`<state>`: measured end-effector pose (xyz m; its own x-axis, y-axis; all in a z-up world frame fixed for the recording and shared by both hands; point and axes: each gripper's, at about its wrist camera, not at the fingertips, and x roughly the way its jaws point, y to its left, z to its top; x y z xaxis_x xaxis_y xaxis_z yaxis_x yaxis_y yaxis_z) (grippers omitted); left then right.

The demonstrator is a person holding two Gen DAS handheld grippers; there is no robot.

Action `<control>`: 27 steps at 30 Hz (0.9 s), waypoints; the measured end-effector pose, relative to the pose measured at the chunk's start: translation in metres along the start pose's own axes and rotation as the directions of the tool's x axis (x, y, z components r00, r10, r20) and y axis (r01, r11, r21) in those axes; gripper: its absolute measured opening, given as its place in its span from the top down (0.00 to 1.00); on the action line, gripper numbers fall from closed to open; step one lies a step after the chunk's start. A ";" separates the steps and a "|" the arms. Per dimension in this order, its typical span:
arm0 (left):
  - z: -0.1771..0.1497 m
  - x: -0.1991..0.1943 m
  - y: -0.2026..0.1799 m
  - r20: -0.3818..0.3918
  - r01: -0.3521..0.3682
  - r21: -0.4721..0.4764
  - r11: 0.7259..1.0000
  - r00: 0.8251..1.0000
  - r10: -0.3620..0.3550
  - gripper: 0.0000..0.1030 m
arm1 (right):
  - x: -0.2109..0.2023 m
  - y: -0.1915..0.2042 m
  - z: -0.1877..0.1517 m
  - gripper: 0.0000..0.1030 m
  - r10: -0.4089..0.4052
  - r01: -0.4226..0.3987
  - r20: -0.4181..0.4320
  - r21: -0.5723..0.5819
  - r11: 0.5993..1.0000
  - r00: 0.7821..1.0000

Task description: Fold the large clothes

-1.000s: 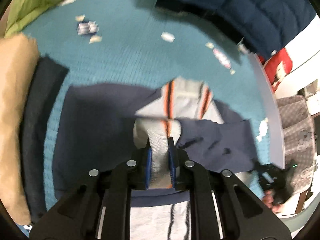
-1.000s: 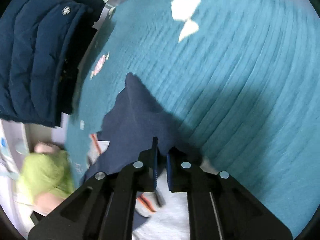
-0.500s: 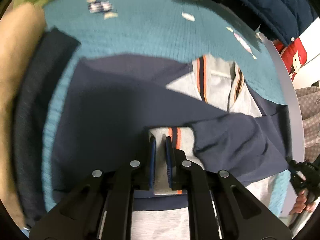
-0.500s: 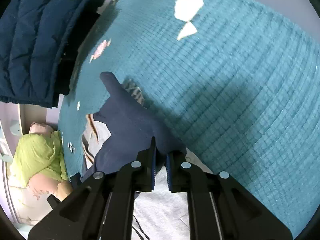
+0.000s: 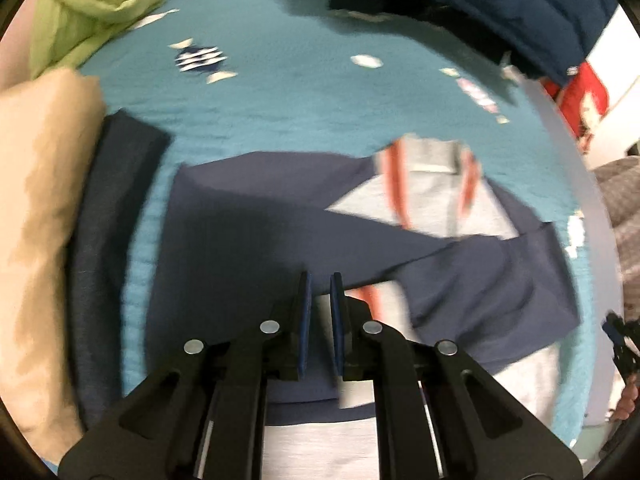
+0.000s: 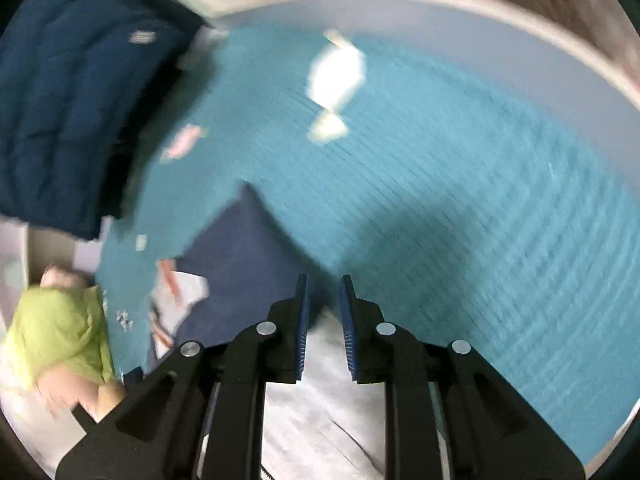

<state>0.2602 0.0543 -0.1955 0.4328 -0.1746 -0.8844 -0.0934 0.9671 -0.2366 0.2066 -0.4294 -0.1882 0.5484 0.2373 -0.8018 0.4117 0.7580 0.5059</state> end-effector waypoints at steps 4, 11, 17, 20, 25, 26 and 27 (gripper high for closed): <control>-0.003 0.020 -0.027 -0.062 0.147 -0.044 0.988 0.987 -0.149 0.90 | 0.048 0.051 0.001 0.88 -0.013 -0.006 -0.088 -0.215 0.977 0.996; -0.020 0.057 -0.032 -0.051 0.069 -0.010 0.998 0.996 -0.069 0.92 | 0.139 0.029 0.011 1.00 -0.200 0.169 -0.084 -0.284 0.944 0.976; -0.011 0.050 -0.012 -0.022 -0.094 0.000 0.996 0.995 0.094 0.97 | 0.111 0.005 0.035 0.99 -0.270 0.270 0.029 -0.207 0.940 0.962; -0.005 0.035 -0.019 0.030 -0.141 0.034 0.989 0.990 0.140 0.97 | 0.092 0.017 0.018 0.99 -0.175 0.172 0.012 -0.259 0.951 0.985; -0.002 0.024 -0.055 0.035 0.031 0.060 0.998 0.999 -0.033 0.97 | 0.089 0.089 -0.047 0.99 0.026 -0.075 -0.127 -0.398 0.914 0.992; -0.003 0.029 -0.069 0.022 0.081 0.066 0.994 0.996 -0.083 0.97 | 0.094 0.104 -0.065 0.99 0.055 -0.125 -0.174 -0.421 0.899 0.983; -0.003 0.033 -0.074 0.007 0.113 0.067 0.991 0.993 -0.114 0.97 | 0.099 0.112 -0.075 0.99 0.074 -0.158 -0.206 -0.431 0.888 0.976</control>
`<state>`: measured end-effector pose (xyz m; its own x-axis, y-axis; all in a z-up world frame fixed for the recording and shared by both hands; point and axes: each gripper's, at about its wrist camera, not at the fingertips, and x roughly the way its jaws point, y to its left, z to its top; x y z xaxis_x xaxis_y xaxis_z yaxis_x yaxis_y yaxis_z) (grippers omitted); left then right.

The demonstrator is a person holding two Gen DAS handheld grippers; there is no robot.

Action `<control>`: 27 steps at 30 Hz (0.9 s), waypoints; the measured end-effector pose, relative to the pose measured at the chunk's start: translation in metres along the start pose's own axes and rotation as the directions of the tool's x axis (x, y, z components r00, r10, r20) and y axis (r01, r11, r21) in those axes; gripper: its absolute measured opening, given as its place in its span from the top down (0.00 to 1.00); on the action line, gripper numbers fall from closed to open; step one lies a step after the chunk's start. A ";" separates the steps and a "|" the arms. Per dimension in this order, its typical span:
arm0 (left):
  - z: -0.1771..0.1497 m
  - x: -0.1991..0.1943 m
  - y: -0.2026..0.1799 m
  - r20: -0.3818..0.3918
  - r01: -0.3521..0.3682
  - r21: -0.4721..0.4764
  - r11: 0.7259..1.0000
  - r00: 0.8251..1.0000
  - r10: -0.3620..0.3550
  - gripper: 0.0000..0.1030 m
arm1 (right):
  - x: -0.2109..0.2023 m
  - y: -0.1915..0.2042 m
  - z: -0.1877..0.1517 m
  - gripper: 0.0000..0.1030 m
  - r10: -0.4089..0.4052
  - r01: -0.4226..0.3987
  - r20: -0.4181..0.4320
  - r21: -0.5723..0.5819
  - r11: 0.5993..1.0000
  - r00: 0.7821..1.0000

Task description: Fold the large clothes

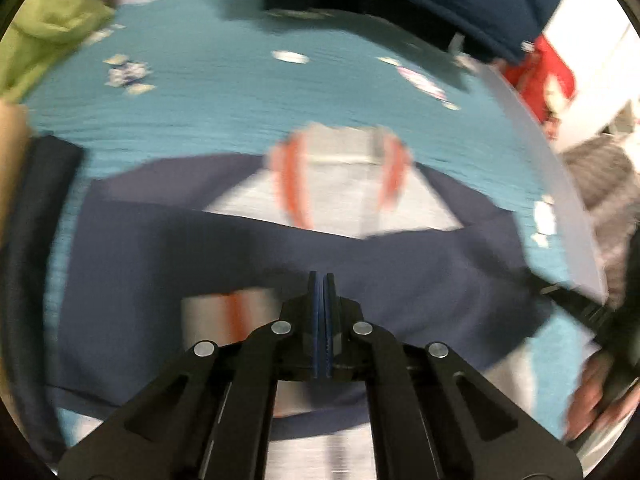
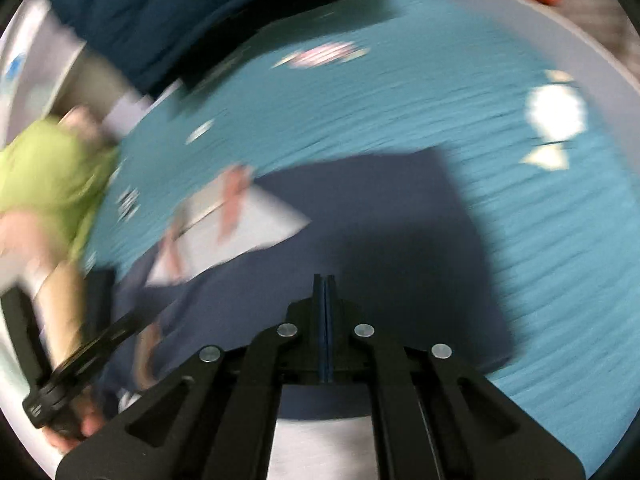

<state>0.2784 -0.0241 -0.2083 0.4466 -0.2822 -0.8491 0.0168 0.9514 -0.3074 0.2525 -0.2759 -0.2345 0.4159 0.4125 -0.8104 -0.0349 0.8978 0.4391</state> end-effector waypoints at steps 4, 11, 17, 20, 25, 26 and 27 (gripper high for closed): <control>-0.028 0.043 -0.017 -0.114 -0.009 0.021 1.000 0.993 0.012 0.98 | 0.042 0.013 -0.016 1.00 -0.060 0.056 -0.084 -0.053 0.997 0.995; -0.049 0.017 0.002 -0.048 -0.022 0.094 0.995 0.999 0.026 0.98 | 0.007 -0.036 -0.026 1.00 -0.318 0.318 0.011 -0.065 0.946 0.948; -0.053 0.026 0.019 -0.057 -0.006 0.028 1.000 0.998 0.007 0.98 | 0.008 -0.073 -0.028 1.00 -0.164 0.168 -0.036 0.139 0.976 0.986; -0.052 0.023 0.024 -0.041 0.002 0.005 1.000 0.999 -0.002 0.98 | 0.008 -0.063 -0.027 1.00 -0.229 0.232 -0.041 0.107 0.967 0.973; -0.040 -0.006 0.021 -0.027 -0.011 0.028 1.000 1.000 0.012 0.97 | -0.015 -0.066 -0.011 0.92 -0.195 0.195 -0.015 0.153 0.969 0.981; -0.037 -0.014 0.022 -0.010 -0.022 0.029 0.999 1.000 0.022 0.82 | -0.018 -0.068 -0.010 0.90 -0.180 0.179 -0.012 0.166 0.970 0.984; -0.034 -0.020 0.025 0.001 -0.039 0.012 0.999 0.999 0.039 0.71 | -0.022 -0.069 -0.007 0.81 -0.161 0.161 -0.014 0.180 0.970 0.987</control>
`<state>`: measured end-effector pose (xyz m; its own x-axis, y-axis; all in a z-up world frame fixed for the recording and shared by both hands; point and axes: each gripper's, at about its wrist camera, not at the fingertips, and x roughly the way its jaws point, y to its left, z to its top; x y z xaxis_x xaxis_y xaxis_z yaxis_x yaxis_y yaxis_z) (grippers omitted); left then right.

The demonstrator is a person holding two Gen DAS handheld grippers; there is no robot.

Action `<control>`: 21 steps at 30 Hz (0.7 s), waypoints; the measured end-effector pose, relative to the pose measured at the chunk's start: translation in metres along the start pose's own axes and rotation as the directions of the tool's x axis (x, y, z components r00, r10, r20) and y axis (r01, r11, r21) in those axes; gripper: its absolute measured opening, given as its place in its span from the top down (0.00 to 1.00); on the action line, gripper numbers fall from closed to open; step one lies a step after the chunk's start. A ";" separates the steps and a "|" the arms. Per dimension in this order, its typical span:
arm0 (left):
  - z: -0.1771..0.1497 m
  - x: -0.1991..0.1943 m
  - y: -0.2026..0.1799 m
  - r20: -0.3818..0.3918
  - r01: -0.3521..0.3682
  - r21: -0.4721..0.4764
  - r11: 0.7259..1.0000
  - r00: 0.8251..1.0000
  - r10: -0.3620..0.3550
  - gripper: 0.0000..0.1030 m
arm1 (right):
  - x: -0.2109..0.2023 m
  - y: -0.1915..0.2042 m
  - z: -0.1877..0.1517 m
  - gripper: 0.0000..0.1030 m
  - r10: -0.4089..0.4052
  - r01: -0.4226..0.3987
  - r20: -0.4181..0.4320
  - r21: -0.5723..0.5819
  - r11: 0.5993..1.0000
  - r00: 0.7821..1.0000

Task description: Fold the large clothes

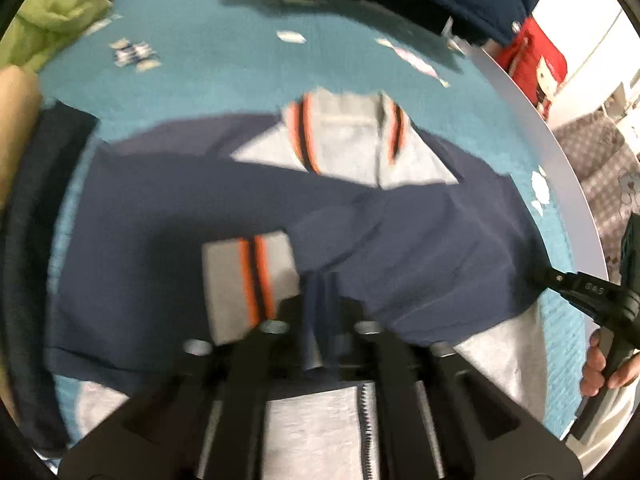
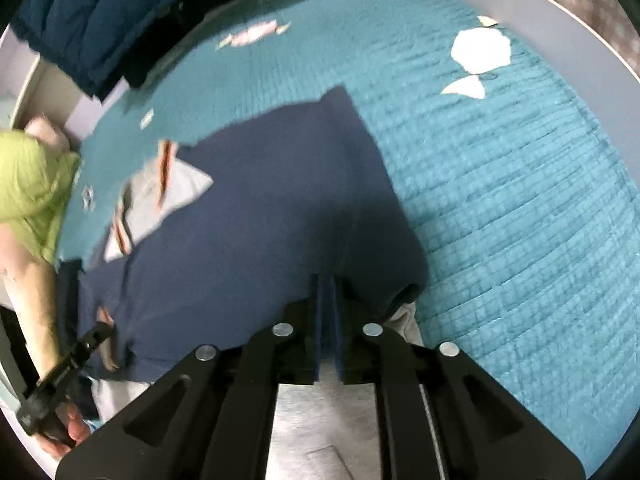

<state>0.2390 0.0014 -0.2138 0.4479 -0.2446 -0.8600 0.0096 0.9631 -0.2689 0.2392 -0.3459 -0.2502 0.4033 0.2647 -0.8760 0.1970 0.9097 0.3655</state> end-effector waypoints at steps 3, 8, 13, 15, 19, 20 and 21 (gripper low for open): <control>0.004 -0.012 0.017 0.018 0.000 -0.060 0.998 1.000 0.001 0.56 | -0.011 0.002 0.006 0.56 -0.006 0.006 0.025 0.007 1.000 1.000; 0.015 -0.018 0.040 0.029 -0.083 -0.103 0.991 0.996 0.086 0.30 | -0.028 0.008 0.018 0.20 -0.053 0.053 0.084 0.004 0.999 0.995; 0.033 -0.017 0.067 0.024 -0.156 -0.125 0.980 0.987 0.160 0.20 | -0.028 0.012 0.043 0.18 -0.089 0.091 0.100 -0.011 0.996 0.991; 0.041 -0.013 0.080 0.006 -0.168 -0.143 0.975 0.985 0.171 0.20 | -0.024 0.014 0.057 0.18 -0.097 0.099 0.097 -0.018 0.995 0.991; 0.059 0.000 0.106 -0.027 -0.179 -0.209 0.961 0.984 0.177 0.20 | -0.006 0.014 0.087 0.18 -0.125 0.127 0.084 -0.023 0.992 0.989; 0.063 0.004 0.112 -0.036 -0.182 -0.227 0.957 0.983 0.179 0.20 | 0.001 0.012 0.095 0.18 -0.130 0.132 0.074 -0.021 0.991 0.989; 0.064 0.007 0.117 -0.041 -0.186 -0.239 0.953 0.983 0.181 0.20 | 0.008 0.011 0.100 0.18 -0.124 0.125 0.062 -0.016 0.992 0.990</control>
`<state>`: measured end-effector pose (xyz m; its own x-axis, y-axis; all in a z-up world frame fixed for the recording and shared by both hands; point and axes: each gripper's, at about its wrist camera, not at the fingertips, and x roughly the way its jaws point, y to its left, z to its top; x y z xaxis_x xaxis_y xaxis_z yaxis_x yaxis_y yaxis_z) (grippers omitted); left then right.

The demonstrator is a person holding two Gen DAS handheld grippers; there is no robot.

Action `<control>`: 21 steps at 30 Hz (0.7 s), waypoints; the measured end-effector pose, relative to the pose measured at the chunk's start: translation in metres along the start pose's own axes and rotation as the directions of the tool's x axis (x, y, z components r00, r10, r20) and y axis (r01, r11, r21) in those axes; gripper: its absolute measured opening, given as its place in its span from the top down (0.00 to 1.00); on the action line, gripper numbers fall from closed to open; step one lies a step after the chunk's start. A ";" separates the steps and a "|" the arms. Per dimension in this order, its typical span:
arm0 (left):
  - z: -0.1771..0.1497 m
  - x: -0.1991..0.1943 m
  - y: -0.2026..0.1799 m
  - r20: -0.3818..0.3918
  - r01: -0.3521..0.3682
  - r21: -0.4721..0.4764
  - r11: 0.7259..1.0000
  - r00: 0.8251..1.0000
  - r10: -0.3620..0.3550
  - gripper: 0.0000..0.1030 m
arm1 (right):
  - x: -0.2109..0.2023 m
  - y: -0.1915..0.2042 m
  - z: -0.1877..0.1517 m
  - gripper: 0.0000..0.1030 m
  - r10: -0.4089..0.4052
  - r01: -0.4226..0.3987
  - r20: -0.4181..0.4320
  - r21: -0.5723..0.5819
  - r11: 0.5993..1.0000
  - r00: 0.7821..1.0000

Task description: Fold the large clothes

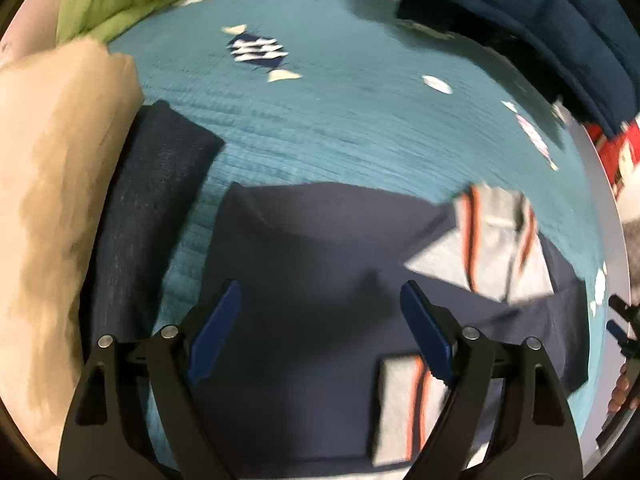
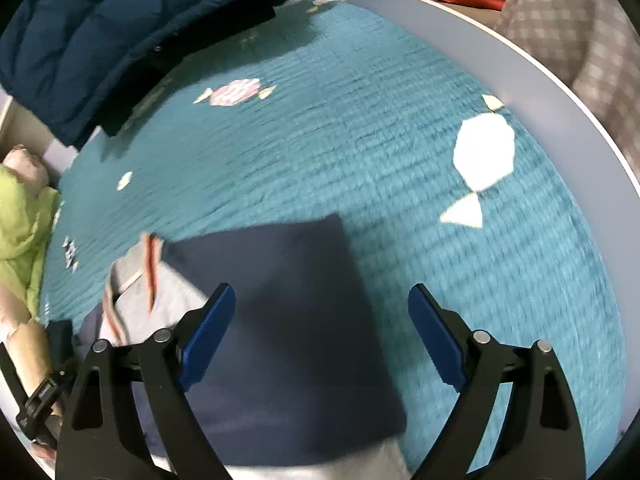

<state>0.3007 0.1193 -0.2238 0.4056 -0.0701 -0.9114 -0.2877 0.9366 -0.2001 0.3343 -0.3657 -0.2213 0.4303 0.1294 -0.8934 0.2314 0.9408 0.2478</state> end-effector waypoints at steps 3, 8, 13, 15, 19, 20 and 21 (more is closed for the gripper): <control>0.009 0.017 0.009 -0.027 -0.013 -0.023 1.000 1.000 0.012 0.20 | 0.026 -0.010 0.016 0.18 0.046 -0.041 -0.061 0.074 0.996 0.997; 0.018 0.034 0.018 -0.035 0.004 -0.048 0.999 0.999 -0.006 0.23 | 0.053 -0.011 0.028 0.19 0.066 -0.052 -0.116 0.120 0.991 0.991; 0.023 0.040 0.018 -0.007 -0.011 -0.042 0.999 1.000 0.010 0.34 | 0.072 -0.007 0.032 0.42 0.025 -0.011 -0.125 0.111 0.994 0.992; 0.022 0.042 0.019 0.009 -0.030 -0.055 0.998 1.000 0.030 0.38 | 0.075 -0.008 0.031 0.44 0.024 -0.013 -0.098 0.111 0.994 0.995; 0.016 0.039 0.011 0.032 -0.134 0.017 0.991 0.991 0.133 0.77 | 0.071 -0.004 0.025 0.70 -0.064 0.070 -0.075 0.082 0.994 0.995; 0.016 0.038 0.010 0.033 -0.131 0.032 0.991 0.991 0.129 0.84 | 0.070 -0.004 0.025 0.75 -0.053 0.059 -0.073 0.087 0.994 0.996; 0.015 0.037 0.009 0.033 -0.123 0.049 0.991 0.992 0.122 0.85 | 0.069 -0.006 0.023 0.86 -0.012 0.020 -0.077 0.105 0.994 0.997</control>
<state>0.3262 0.1305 -0.2544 0.3956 0.0557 -0.9167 -0.2924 0.9539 -0.0682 0.3827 -0.3696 -0.2757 0.3588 0.1424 -0.9225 0.3303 0.9050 0.2682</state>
